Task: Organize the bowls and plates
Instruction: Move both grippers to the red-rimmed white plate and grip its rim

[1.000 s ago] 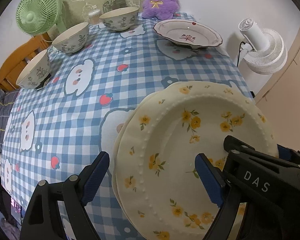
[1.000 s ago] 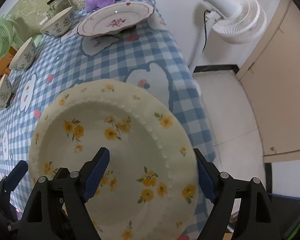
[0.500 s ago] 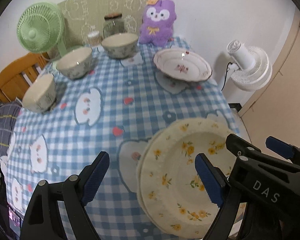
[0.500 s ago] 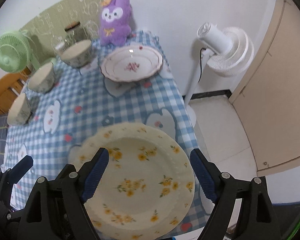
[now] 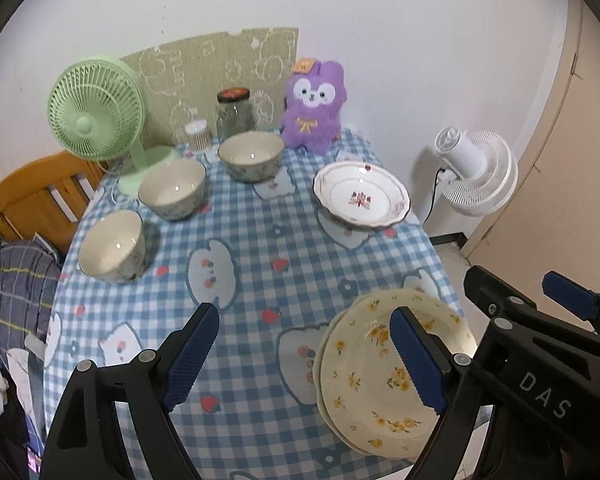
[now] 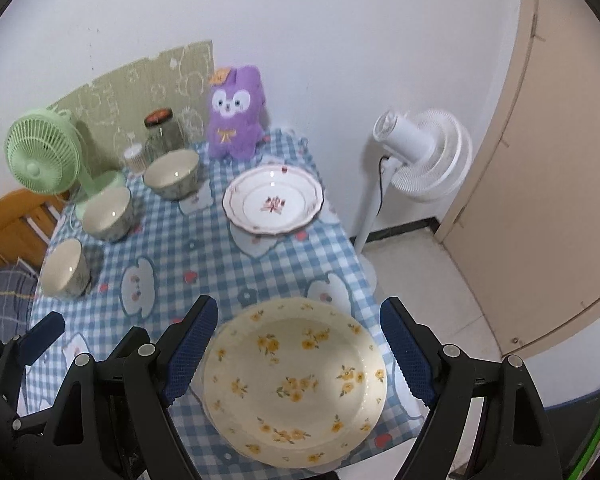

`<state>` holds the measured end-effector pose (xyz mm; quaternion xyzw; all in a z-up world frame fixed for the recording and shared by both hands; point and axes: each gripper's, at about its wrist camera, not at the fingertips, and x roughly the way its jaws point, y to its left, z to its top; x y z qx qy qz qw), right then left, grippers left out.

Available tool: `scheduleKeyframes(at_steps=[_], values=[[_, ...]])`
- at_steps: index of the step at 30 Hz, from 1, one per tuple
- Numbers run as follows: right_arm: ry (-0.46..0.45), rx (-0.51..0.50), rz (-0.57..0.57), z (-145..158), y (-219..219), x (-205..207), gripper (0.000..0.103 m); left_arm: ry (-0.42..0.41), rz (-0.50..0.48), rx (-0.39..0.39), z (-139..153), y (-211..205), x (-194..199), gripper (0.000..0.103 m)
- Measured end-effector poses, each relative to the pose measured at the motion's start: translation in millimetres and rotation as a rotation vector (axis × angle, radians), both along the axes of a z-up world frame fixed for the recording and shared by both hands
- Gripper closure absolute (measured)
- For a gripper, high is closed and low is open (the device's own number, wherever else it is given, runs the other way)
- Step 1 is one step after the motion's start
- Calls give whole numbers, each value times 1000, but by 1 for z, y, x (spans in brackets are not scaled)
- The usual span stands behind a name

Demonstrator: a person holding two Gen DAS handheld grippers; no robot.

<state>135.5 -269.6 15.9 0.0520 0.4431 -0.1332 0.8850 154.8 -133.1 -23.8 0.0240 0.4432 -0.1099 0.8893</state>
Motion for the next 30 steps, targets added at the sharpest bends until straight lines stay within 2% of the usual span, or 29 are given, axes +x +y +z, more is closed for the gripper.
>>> scheduleKeyframes(at_steps=[6,15,26,30], values=[[-32,-10,-16,17,12,-1,17,-52,-24,7,20,12,-1,14],[-59,-18,-23,30,20,8,17,-82,-25,5,34,24,5,14],[-70,-9,70,32,-7,38,17,-92,33,1,36,1,26,15],[-83,-5,98,34,-24,54,17,-121,69,30,40,-12,35,15]])
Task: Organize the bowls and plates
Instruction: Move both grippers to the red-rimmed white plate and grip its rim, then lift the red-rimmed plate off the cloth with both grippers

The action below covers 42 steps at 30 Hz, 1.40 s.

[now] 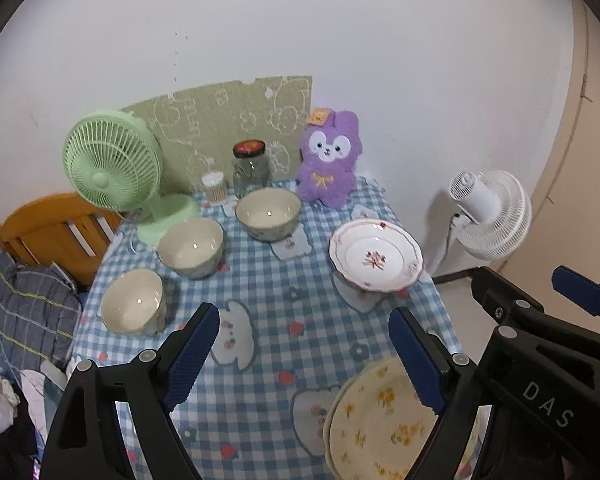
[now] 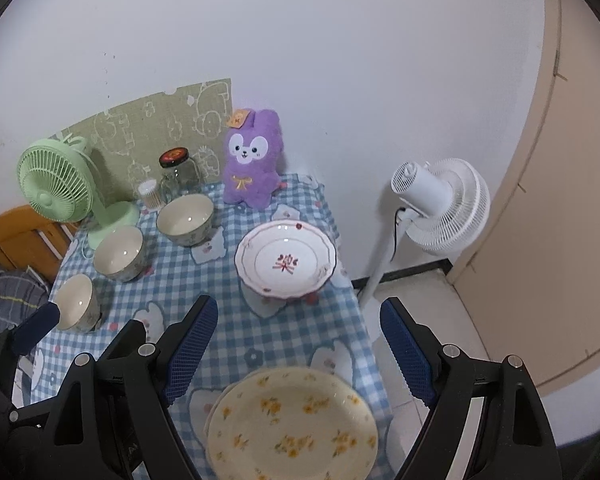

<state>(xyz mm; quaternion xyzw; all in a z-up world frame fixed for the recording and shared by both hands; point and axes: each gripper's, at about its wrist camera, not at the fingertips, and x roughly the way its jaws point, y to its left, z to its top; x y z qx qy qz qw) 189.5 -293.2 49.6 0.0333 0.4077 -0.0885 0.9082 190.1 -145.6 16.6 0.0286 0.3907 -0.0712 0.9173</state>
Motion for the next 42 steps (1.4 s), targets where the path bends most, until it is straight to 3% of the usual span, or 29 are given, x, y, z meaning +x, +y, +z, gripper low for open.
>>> scheduleKeyframes(at_steps=[12,21,25,36,38,42], values=[[3,41,87,-18,-40,60,17,33,88,-36,-13,-31,48,17],[13,52,127,-43,-54,102,17,27,153,12,-33,-49,84,17],[16,64,127,-56,-63,119,20,21,132,30,-41,-61,100,21],[57,57,95,-111,-75,165,24,80,160,14,-88,-80,147,27],[62,45,89,-119,-75,171,24,79,148,13,-97,-84,154,35],[89,54,94,-137,-77,181,29,117,150,-6,-116,-86,167,35]])
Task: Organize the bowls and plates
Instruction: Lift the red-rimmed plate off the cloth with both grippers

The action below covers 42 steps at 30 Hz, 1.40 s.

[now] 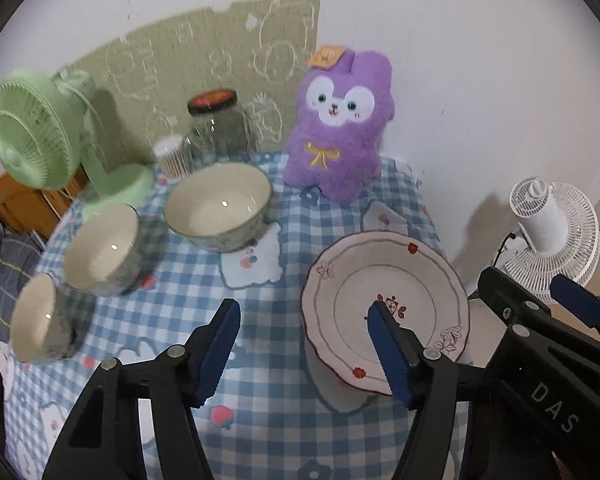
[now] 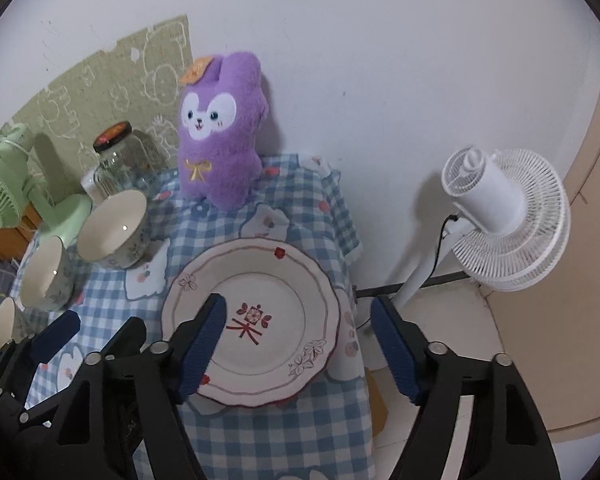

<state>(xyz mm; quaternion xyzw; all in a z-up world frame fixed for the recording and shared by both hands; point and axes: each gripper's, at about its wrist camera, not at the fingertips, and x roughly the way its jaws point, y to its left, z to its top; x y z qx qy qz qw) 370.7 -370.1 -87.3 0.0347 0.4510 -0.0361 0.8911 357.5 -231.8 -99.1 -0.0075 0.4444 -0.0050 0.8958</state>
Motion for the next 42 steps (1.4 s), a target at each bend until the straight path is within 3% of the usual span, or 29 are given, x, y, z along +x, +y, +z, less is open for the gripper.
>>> scheduleKeyframes(at_steps=[18,22,36,42], values=[[58,-8,-37,-63,-18,38,34,74,37,58,-62,-18,43,48],[100,-16,-24,-77,-16,42,42,86,49,38,-70,-18,50,53],[121,-14,-28,-94,-16,49,42,106,41,97,-90,-26,62,53],[115,-21,-13,-92,-13,52,52,116,41,112,-94,-26,63,61]])
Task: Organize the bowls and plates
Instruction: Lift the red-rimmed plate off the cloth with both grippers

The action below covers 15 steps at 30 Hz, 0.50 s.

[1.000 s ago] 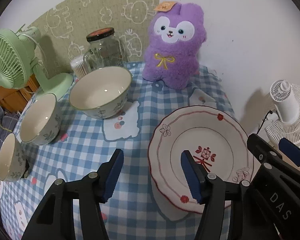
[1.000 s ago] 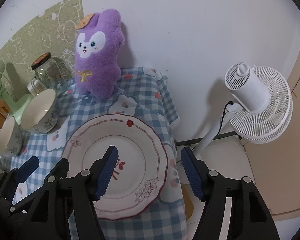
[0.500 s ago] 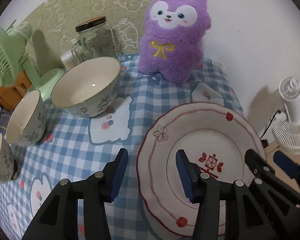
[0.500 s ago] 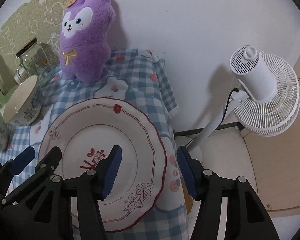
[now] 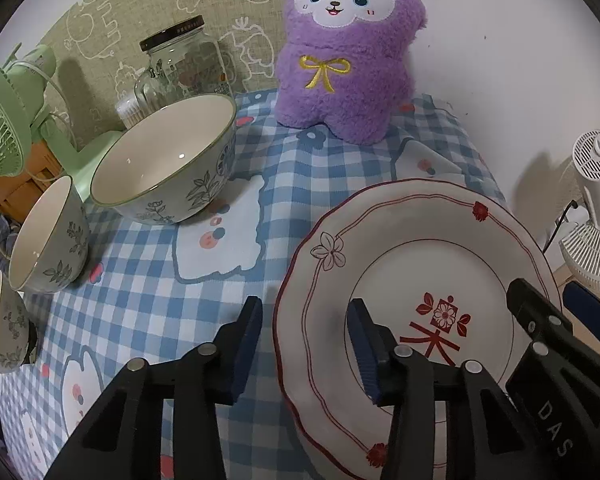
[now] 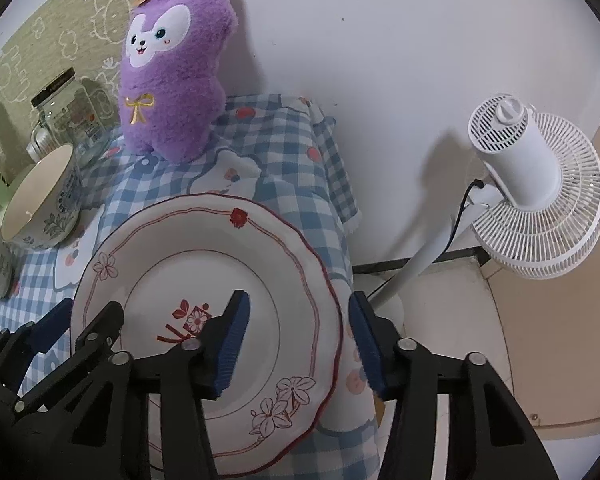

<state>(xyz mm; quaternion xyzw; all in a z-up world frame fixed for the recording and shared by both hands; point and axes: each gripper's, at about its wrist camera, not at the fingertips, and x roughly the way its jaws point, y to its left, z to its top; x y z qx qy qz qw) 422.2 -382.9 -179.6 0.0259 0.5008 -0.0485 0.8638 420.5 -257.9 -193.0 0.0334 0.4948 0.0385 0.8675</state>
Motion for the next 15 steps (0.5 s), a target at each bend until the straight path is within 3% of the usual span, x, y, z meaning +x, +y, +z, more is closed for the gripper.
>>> scheduleKeyframes(at_steps=[5,15], values=[[-5,-16,-4,-1,-1,0,58,11,-7,-14,-2,1,0,68],[14,4,-18,-9,-3,5,58,12,-7,-19,-3,-1,0,69]])
